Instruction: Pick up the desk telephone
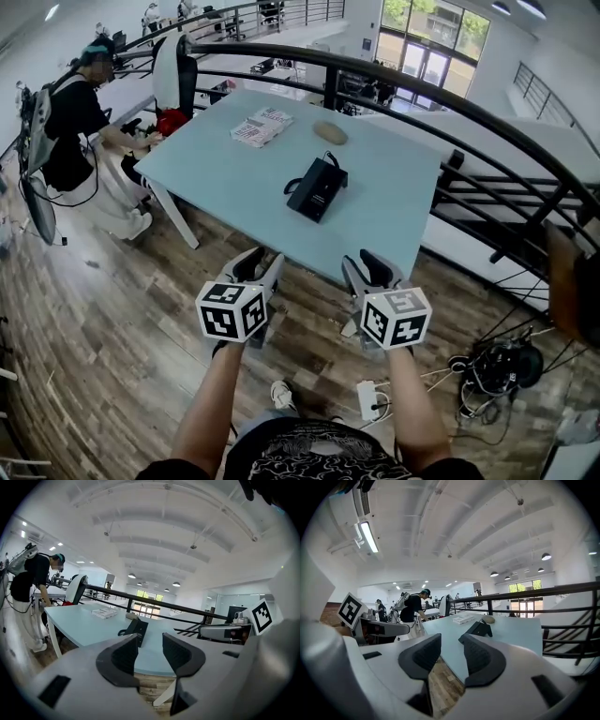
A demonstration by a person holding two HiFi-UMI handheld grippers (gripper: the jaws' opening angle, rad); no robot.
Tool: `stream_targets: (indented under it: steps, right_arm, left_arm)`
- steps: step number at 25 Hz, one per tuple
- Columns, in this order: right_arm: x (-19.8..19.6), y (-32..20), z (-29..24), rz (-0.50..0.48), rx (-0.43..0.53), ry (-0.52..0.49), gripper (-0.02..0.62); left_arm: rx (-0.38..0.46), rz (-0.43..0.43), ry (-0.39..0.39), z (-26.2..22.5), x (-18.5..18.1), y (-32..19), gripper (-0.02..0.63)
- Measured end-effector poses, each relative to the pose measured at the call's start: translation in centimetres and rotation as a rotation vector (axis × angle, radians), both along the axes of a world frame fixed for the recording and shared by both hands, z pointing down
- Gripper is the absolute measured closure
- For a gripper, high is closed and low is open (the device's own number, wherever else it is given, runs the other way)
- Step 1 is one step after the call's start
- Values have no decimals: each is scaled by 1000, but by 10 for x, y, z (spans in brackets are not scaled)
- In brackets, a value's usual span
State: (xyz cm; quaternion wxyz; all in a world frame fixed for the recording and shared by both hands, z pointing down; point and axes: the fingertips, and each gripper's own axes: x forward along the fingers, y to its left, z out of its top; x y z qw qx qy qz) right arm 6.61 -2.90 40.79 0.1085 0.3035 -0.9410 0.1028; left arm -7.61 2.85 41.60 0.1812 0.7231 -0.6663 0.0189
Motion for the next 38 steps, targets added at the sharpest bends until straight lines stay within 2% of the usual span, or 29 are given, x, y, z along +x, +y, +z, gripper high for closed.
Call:
stream_targets:
  steps: [13,23,30,38]
  right_arm:
    - [-46,-19,11,100,-35,5,396]
    - [-64,-50,21,121,-45,6,373]
    - [-78,-93,34,131,-74,-11,364]
    - [-93,-165,55,148,-122,-12,354]
  left_arm:
    - [-10,128,34,9,-46,-32,414]
    - [-21,141,42,21,-70,-65,390]
    - [-38,175,49,29,-79,-110,382]
    - [-72,220,53,44,-88,-187,382]
